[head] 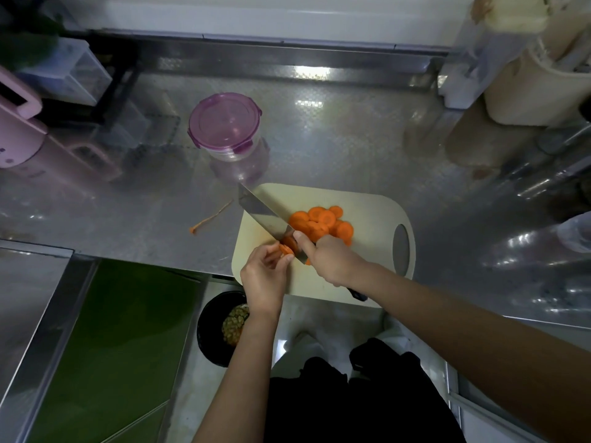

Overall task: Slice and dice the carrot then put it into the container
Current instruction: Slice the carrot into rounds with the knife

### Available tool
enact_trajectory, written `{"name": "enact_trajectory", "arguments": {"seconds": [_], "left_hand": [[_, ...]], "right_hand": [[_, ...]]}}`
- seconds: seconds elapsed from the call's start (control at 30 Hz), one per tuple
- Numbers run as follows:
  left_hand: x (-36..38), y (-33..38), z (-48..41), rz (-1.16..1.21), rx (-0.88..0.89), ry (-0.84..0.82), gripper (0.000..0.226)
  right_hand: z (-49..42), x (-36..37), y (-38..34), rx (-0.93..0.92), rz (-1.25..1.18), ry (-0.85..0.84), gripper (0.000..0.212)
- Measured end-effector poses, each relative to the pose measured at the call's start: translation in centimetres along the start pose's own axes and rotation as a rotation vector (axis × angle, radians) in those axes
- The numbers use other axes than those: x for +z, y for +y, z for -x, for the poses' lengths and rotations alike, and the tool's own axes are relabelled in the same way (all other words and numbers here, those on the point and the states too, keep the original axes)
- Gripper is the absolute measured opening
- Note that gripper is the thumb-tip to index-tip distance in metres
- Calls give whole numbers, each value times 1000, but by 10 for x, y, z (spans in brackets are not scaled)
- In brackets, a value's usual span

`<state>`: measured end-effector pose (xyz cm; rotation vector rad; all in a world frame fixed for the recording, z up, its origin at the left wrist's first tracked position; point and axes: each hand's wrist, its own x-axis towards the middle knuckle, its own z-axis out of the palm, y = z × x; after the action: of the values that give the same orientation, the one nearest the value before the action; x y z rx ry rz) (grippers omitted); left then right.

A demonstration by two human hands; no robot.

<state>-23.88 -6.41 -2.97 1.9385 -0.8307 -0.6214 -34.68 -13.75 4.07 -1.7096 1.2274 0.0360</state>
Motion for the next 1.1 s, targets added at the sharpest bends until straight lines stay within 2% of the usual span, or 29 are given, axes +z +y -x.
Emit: {"name": "enact_trajectory", "arguments": {"seconds": [0.07, 0.13, 0.27, 0.37, 0.5, 0.67, 0.77, 0.87, 0.97, 1.03, 1.1], "left_hand": [[0, 0, 0, -11, -1, -3, 27], [0, 1, 0, -19, -6, -6, 28], [1, 3, 0, -71, -13, 5, 28], [-1, 3, 0, -159, 32, 11, 27], [-2, 3, 2, -188, 47, 0, 27], [1, 1, 10, -195, 32, -22, 28], [3, 2, 12, -200, 50, -22, 30], [4, 2, 15, -211, 77, -33, 29], [5, 1, 16, -213, 101, -41, 28], [5, 1, 16, -210, 110, -43, 28], [5, 1, 16, -211, 123, -37, 28]], "right_hand": [[-2, 3, -3, -49, -95, 67, 34], [-4, 5, -6, -51, -114, 65, 40], [-11, 10, -2, -27, 20, 30, 41], [-14, 13, 0, 73, 60, 29, 55], [-16, 17, 9, -40, 99, 40, 48], [-19, 23, 24, -109, 151, 102, 55], [-14, 16, 20, -115, 118, 70, 44], [-6, 6, 12, -19, 130, -45, 44], [-5, 3, 5, 5, 120, -43, 45], [-6, -3, 5, 49, 155, -52, 54], [1, -9, 5, 102, 160, -78, 49]]}}
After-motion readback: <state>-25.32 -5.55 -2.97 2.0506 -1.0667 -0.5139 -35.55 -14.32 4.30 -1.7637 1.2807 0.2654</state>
